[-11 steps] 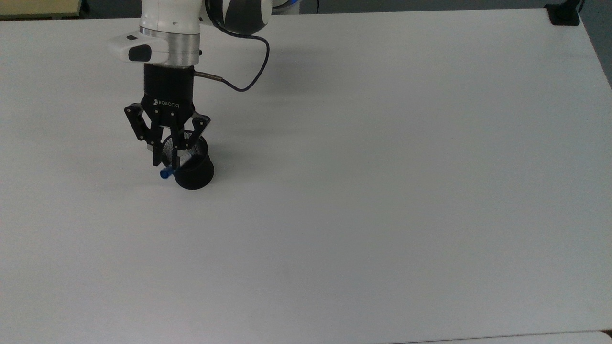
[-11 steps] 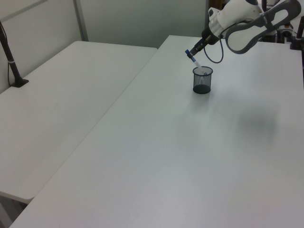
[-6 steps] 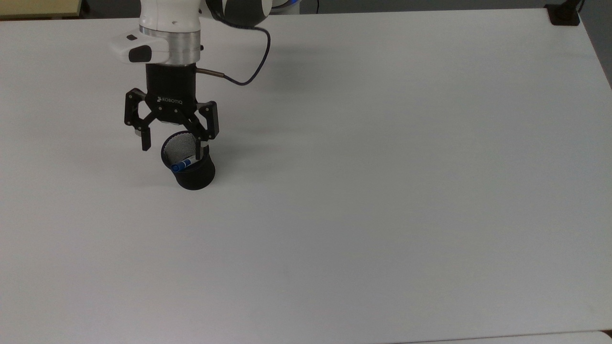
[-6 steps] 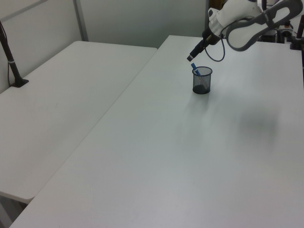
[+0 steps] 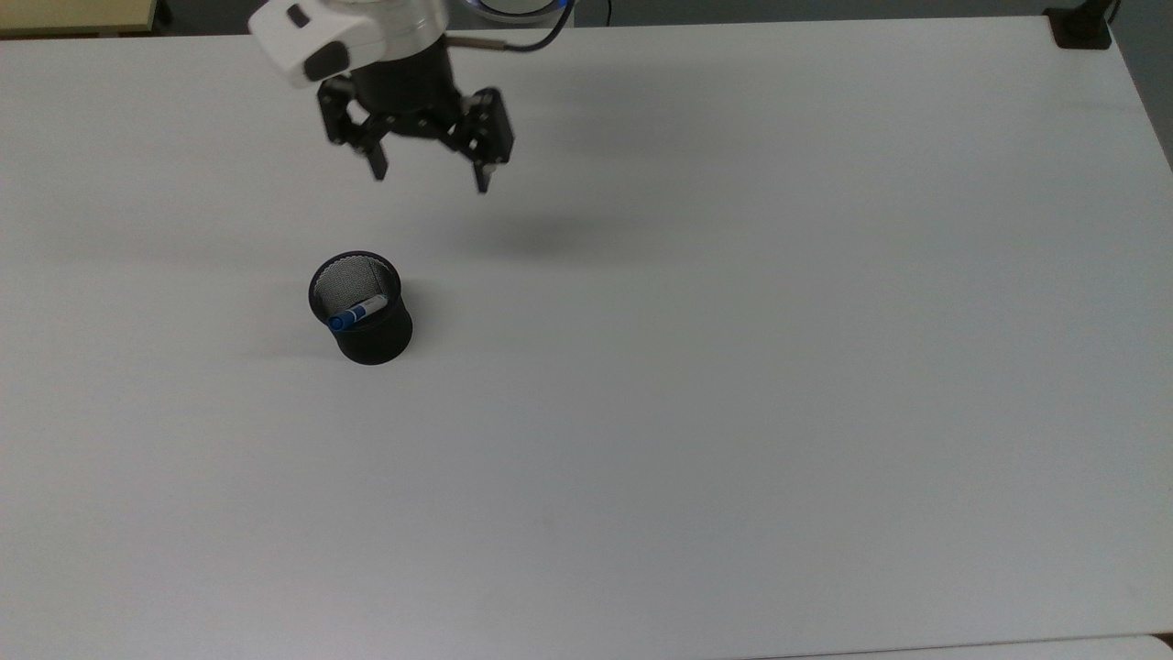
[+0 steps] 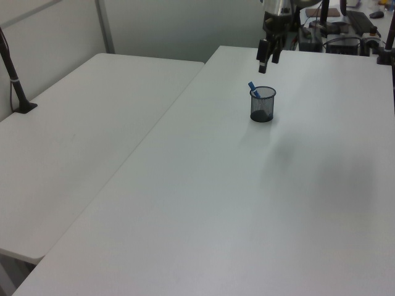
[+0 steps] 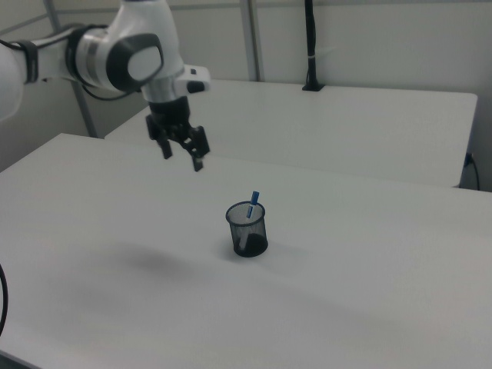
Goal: Insert the marker
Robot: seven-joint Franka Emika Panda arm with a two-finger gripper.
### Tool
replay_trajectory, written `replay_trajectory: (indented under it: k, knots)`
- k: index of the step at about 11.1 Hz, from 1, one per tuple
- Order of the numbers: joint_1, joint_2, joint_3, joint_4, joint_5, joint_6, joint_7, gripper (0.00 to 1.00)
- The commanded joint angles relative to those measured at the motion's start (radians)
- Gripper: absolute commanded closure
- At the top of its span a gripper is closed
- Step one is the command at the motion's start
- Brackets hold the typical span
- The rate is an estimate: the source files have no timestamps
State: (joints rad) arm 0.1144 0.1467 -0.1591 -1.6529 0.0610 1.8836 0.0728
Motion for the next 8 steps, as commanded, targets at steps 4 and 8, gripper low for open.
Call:
replay_trajectory:
  k: [4, 8]
  knots:
    - [0.004, -0.004, 0.027, 0.074, -0.062, -0.201, 0.027, 0.00]
    - [-0.007, -0.004, 0.026, 0.099, -0.058, -0.225, 0.024, 0.00]
